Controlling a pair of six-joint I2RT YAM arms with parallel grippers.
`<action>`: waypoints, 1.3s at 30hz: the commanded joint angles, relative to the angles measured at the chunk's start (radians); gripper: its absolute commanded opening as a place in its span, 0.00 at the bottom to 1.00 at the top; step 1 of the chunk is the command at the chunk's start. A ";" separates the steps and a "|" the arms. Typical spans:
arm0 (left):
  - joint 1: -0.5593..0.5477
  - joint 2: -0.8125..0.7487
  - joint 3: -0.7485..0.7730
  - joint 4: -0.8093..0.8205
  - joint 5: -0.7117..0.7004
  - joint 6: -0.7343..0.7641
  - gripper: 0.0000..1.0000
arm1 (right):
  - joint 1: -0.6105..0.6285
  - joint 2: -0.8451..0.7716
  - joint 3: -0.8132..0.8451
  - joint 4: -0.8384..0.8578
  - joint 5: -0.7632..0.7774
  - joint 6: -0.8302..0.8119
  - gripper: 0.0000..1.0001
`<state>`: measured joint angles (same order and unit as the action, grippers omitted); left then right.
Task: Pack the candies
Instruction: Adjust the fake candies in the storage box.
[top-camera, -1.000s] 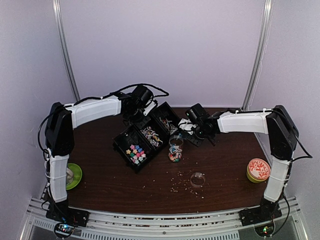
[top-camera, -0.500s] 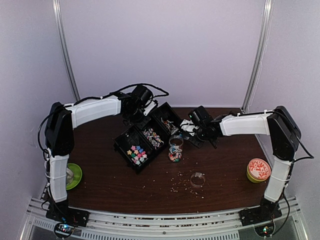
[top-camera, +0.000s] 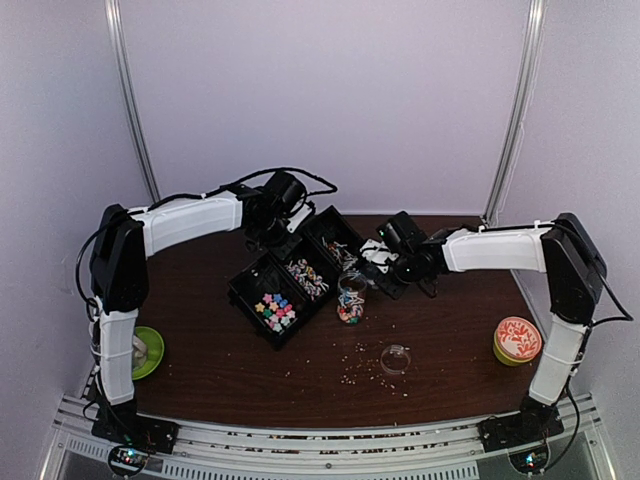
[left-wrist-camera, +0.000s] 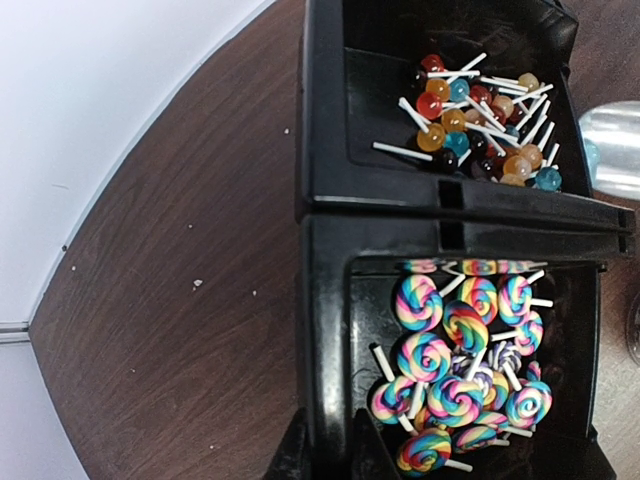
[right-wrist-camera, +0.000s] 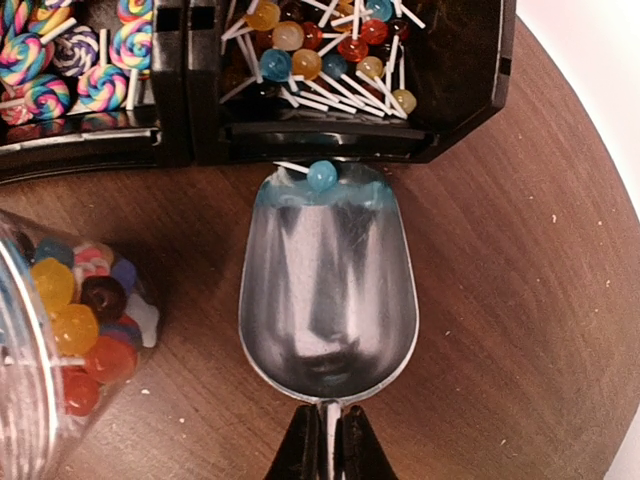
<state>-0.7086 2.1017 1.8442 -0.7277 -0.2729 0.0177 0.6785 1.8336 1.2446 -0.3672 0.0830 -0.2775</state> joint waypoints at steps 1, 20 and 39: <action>-0.013 -0.012 0.013 -0.044 0.022 0.016 0.00 | 0.015 -0.025 -0.001 -0.056 -0.114 0.079 0.00; -0.011 -0.026 0.018 -0.056 0.008 0.021 0.00 | 0.039 -0.128 -0.164 0.188 -0.085 0.161 0.00; -0.009 -0.012 0.013 -0.065 -0.012 0.013 0.00 | 0.049 -0.187 -0.216 0.310 -0.005 0.178 0.00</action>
<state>-0.7086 2.1017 1.8439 -0.7368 -0.2779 0.0174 0.7216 1.7168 1.0340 -0.1799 0.0353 -0.1223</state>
